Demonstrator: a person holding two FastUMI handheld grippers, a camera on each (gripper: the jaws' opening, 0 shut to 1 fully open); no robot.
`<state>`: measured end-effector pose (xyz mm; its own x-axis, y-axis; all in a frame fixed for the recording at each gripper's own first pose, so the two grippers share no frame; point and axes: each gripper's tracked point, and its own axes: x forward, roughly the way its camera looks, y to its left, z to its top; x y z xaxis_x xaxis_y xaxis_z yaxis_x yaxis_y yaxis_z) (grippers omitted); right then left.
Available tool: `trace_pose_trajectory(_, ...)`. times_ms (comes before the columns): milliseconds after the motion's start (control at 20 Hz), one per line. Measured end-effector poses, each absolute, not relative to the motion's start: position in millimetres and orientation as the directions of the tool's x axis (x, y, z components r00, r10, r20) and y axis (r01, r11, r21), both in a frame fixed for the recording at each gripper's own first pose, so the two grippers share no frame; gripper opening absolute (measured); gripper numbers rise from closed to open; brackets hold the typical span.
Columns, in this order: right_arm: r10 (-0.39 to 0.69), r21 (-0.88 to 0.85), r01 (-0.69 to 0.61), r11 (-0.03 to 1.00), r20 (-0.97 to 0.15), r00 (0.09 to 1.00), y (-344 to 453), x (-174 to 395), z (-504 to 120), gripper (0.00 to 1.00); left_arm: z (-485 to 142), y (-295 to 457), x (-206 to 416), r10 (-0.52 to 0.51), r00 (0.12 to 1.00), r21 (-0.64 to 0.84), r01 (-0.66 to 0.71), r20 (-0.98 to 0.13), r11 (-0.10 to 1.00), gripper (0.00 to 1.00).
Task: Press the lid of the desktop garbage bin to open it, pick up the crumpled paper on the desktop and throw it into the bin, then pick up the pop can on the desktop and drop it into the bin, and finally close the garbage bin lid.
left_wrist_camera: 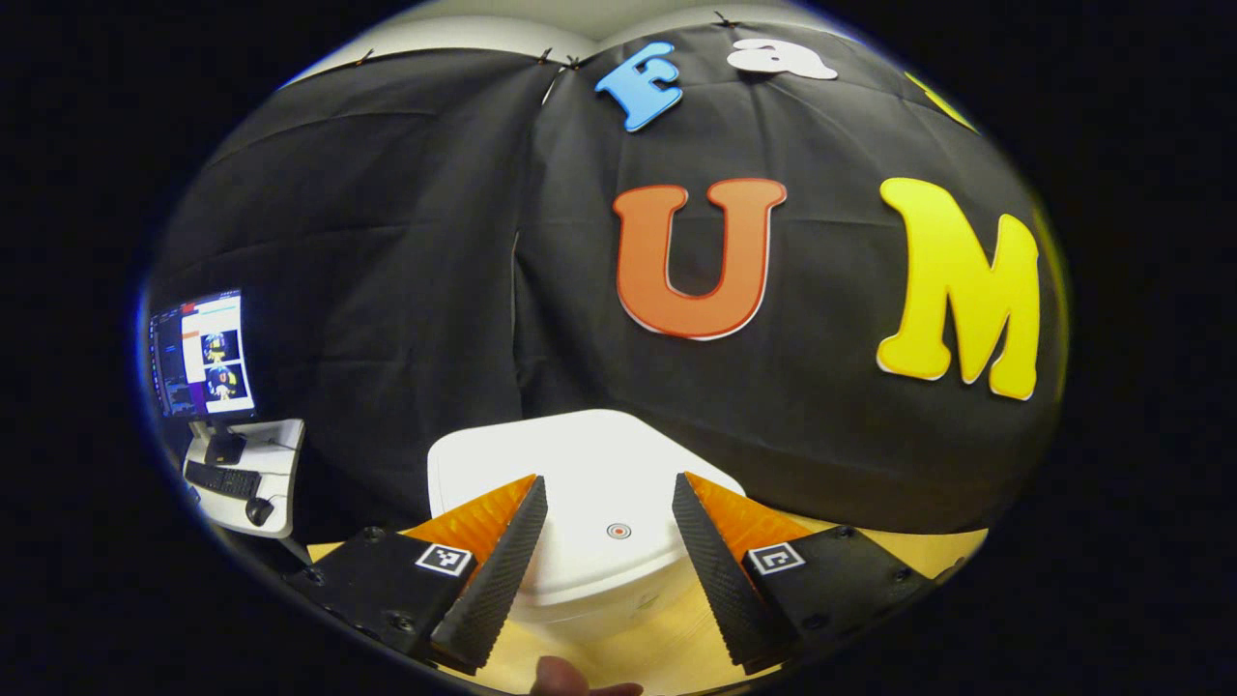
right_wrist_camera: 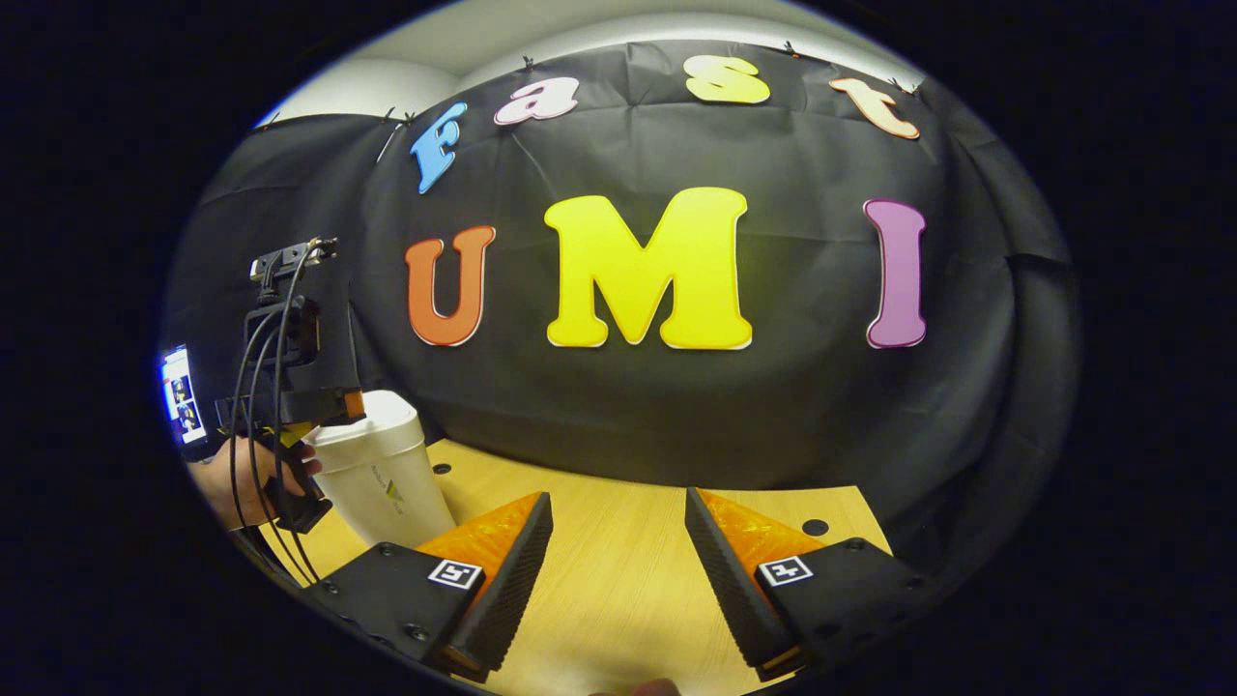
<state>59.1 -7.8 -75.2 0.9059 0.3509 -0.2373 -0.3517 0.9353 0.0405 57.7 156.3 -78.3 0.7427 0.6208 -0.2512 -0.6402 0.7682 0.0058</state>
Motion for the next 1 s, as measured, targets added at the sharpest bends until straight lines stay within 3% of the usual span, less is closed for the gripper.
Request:
trace_pose_trajectory(150, 0.309, 0.022, -0.310, 0.951, -0.173, 0.935, -8.5, 57.3, -49.4, 0.87, -39.2, 127.6, 64.3, 0.502, 0.843, -0.005, -0.513, -0.195, 0.859, 0.87)
trace_pose_trajectory(300, 0.261, 0.022, -0.260, 0.965, -0.106, 0.960, -10.0, 50.7, -23.0, 0.88, -11.4, 99.0, 65.7, 0.360, 0.923, -0.030, -0.367, -0.134, 0.930, 0.96)
trace_pose_trajectory(400, 0.240, 0.016, -0.240, 0.971, -0.071, 0.968, -7.6, 44.2, -8.1, 0.88, 6.4, 79.6, 61.8, 0.276, 0.956, -0.054, -0.282, -0.095, 0.958, 0.96)
trace_pose_trajectory(800, 0.131, -0.025, -0.131, 0.991, 0.035, 0.991, -4.9, 16.9, 26.8, 0.88, 22.0, 12.6, 20.9, 0.055, 0.998, -0.076, -0.057, -0.031, 0.995, 0.96)
trace_pose_trajectory(1000, 0.110, -0.007, -0.110, 0.994, 0.038, 0.993, -0.8, 7.2, 27.3, 0.89, 21.3, 0.9, 3.6, 0.011, 1.000, -0.055, -0.012, -0.022, 0.998, 0.96)
